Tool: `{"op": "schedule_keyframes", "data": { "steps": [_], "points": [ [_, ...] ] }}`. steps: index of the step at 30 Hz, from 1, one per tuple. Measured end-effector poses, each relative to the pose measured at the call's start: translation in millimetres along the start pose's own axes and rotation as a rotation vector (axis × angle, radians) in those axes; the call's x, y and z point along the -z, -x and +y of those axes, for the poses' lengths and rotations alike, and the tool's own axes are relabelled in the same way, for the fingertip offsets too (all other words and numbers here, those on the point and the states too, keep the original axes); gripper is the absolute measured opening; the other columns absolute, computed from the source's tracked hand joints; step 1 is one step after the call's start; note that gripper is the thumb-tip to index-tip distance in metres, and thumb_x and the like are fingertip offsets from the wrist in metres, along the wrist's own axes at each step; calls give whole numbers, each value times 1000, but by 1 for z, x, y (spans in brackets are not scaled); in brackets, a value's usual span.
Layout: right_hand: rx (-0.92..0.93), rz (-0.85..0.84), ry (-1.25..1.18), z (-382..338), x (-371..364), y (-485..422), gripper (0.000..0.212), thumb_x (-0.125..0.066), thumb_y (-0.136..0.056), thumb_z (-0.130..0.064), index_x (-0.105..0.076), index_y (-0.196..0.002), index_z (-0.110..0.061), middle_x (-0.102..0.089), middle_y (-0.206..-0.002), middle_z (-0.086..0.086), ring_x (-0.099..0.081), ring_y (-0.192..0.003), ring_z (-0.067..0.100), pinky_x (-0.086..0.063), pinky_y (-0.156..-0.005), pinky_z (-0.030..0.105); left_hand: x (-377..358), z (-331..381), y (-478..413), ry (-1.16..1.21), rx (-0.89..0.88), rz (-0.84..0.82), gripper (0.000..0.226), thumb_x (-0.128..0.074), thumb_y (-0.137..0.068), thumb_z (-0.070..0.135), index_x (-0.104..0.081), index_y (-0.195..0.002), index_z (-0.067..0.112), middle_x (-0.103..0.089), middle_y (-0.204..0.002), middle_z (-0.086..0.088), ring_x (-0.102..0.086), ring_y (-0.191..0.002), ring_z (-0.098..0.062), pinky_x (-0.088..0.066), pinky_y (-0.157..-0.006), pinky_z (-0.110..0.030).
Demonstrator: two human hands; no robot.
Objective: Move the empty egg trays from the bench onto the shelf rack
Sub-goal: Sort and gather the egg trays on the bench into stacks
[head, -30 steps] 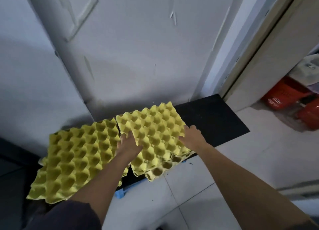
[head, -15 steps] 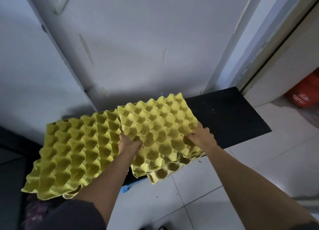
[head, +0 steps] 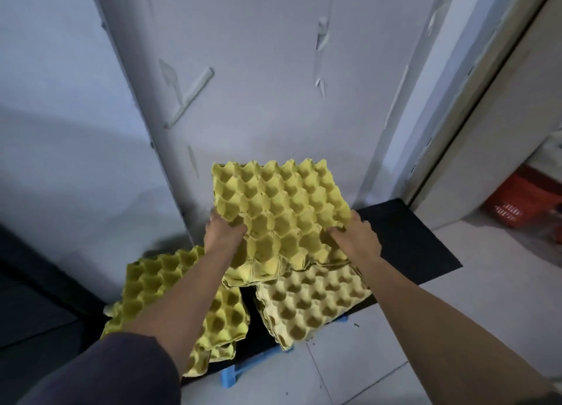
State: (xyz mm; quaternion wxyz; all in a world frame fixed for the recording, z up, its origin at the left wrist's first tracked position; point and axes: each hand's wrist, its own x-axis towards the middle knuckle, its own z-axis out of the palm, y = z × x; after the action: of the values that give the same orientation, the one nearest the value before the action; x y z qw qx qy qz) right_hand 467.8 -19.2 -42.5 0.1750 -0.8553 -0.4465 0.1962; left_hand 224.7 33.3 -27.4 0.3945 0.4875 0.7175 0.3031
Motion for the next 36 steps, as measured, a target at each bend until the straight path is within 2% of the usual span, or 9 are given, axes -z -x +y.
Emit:
{"op": "schedule_keyframes", "data": {
  "steps": [4,9,14,18,22,25,30,33,36],
  "points": [
    [77,89,12,-24,26,24,62,-56,-76,-63,-45,-124,-25,-58,-110,5,-58,-102,31,-46,-85,44,44,19,15,-18,-104,45,58,-67,-76,19,-41,-128,13,-56,-118,-11,-55,-107,-34,-47,-88,-41],
    [243,121,-143,-53,44,56,75,-60,-80,-56,-31,-140,-22,-53,-119,12,-54,-108,33,-46,-86,40,97,32,50,-67,-190,137,65,-62,-83,16,-29,-139,11,-40,-126,-17,-49,-109,-37,-41,-91,-41],
    [396,129,-221,-77,50,103,75,-57,-87,-52,-20,-147,-28,-45,-126,13,-52,-112,34,-43,-89,41,149,24,97,-89,-234,258,63,-59,-85,19,-27,-139,12,-37,-127,-18,-51,-104,-38,-40,-82,-41],
    [475,123,-318,-95,45,148,75,-57,-87,-52,-20,-148,-29,-46,-125,13,-52,-113,34,-42,-92,43,189,7,145,-113,-267,363,64,-55,-88,24,-21,-142,18,-36,-129,-14,-48,-90,-28,-42,-75,-39],
    [574,114,-445,-125,43,193,71,-56,-88,-51,-25,-147,-27,-49,-123,11,-50,-115,30,-38,-93,39,243,3,186,-183,-280,484,65,-49,-89,28,-16,-145,25,-35,-131,-12,-49,-94,-30,-43,-72,-39],
    [631,119,-531,-157,45,225,68,-57,-89,-50,-30,-146,-25,-51,-124,12,-49,-116,29,-38,-93,39,287,7,217,-314,-301,563,62,-49,-88,29,-22,-143,25,-25,-143,-10,-40,-118,-33,-43,-85,-44],
    [729,79,-621,-231,42,285,63,-57,-88,-50,-37,-144,-27,-55,-121,12,-52,-114,30,-40,-92,40,350,10,256,-818,-520,847,48,-45,-91,45,-40,-136,31,-29,-147,-2,-19,-138,-24,-11,-112,-45],
    [803,28,-619,-280,34,322,58,-56,-89,-49,-41,-141,-29,-53,-130,9,-50,-119,27,-38,-94,36,379,0,269,-979,-689,758,43,-40,-92,53,-50,-129,35,-40,-140,5,-27,-135,-17,-6,-112,-47],
    [847,-2,-606,-331,25,360,53,-56,-89,-50,-45,-137,-31,-52,-129,9,-53,-115,26,-37,-91,32,419,-22,267,-1147,-685,674,48,-40,-88,59,-46,-131,37,-39,-140,8,-28,-135,-15,-8,-112,-49]
  ]
}}
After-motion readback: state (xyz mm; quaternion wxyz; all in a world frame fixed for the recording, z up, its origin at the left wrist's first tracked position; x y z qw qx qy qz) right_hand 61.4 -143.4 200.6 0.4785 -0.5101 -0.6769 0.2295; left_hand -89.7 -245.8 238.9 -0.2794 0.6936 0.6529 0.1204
